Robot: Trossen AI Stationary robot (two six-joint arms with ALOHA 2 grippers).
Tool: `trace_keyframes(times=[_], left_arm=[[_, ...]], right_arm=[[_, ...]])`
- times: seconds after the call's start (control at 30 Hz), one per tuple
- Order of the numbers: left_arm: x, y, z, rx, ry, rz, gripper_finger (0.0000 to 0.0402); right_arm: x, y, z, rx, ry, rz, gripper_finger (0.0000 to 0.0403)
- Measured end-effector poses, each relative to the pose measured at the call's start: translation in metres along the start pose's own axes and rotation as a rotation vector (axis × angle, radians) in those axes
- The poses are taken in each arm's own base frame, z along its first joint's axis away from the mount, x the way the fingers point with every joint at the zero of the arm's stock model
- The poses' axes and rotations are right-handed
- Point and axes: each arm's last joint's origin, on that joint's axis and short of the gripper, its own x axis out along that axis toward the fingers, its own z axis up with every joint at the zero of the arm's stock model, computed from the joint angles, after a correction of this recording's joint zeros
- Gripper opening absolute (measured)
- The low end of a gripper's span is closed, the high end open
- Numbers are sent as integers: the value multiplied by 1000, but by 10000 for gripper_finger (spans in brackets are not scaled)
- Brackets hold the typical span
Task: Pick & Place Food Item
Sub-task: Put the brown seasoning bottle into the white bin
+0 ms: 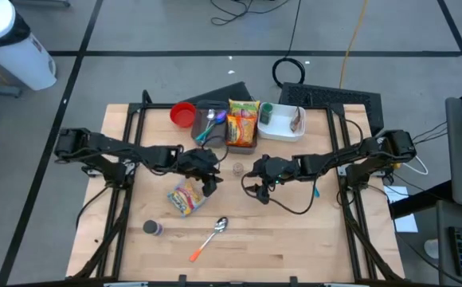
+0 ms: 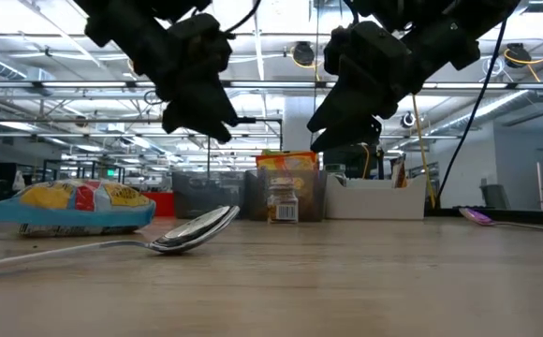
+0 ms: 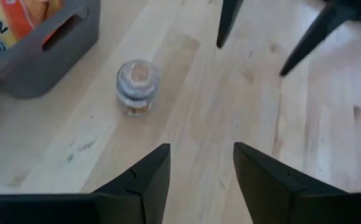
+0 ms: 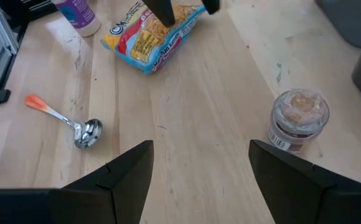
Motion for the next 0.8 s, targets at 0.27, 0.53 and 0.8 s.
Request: trace_keyframes(times=[0.27, 0.53, 0.8], left_arm=[[2, 16, 7, 88, -13, 31, 258], [2, 16, 8, 259, -73, 200, 285], [32, 13, -2, 177, -76, 214, 256]], right_arm=[[0, -1, -3, 0, 26, -12, 254], [0, -2, -4, 25, 38, -38, 254], [0, -5, -3, 57, 18, -80, 254]])
